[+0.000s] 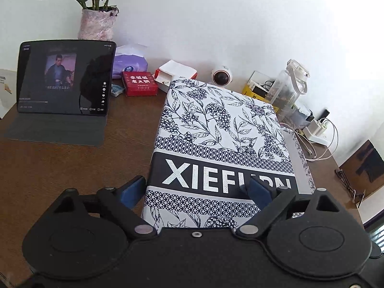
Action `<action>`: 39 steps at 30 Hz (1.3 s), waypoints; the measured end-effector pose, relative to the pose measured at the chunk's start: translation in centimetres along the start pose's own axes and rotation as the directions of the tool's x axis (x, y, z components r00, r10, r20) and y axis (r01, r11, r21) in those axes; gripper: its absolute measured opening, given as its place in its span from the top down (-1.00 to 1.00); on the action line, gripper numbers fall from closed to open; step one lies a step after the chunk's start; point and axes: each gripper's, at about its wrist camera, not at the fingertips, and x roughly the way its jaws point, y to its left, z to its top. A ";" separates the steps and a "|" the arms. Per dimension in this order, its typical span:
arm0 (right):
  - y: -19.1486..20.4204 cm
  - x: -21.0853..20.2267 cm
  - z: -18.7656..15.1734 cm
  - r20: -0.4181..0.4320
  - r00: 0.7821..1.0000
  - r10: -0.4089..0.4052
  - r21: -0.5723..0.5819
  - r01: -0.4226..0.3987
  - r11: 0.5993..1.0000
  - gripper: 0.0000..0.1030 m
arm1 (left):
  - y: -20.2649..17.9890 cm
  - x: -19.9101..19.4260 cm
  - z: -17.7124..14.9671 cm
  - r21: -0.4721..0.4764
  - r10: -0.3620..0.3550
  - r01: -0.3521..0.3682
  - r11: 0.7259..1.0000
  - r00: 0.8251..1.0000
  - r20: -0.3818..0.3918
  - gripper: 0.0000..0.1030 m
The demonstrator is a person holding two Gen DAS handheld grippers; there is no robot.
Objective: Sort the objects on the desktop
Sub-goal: 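Lift the XIEFURN lid with both grippers and carry it over the storage box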
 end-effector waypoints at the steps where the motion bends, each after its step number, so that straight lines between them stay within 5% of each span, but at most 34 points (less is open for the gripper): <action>1: 0.0 -0.6 -0.2 -0.002 1.000 0.014 -0.014 -0.014 1.000 -0.99 | -0.5 -0.4 -0.4 -0.015 0.010 -0.010 1.000 1.000 0.009 -0.76; 11: -1.0 -4.6 -1.1 0.020 0.994 0.107 -0.079 -0.106 0.991 -0.99 | -5.2 -4.5 -2.7 -0.064 0.078 -0.073 0.995 0.993 0.089 -0.75; 24: 0.6 -7.2 -1.6 0.048 0.980 0.193 -0.108 -0.187 0.976 -0.99 | -6.3 -9.0 -4.3 -0.082 0.147 -0.136 0.987 0.978 0.147 -0.75; 39: 0.8 -9.0 -2.9 0.057 0.977 0.204 -0.110 -0.197 0.974 -0.99 | -7.3 -10.3 -6.0 -0.080 0.149 -0.138 0.987 0.976 0.156 -0.75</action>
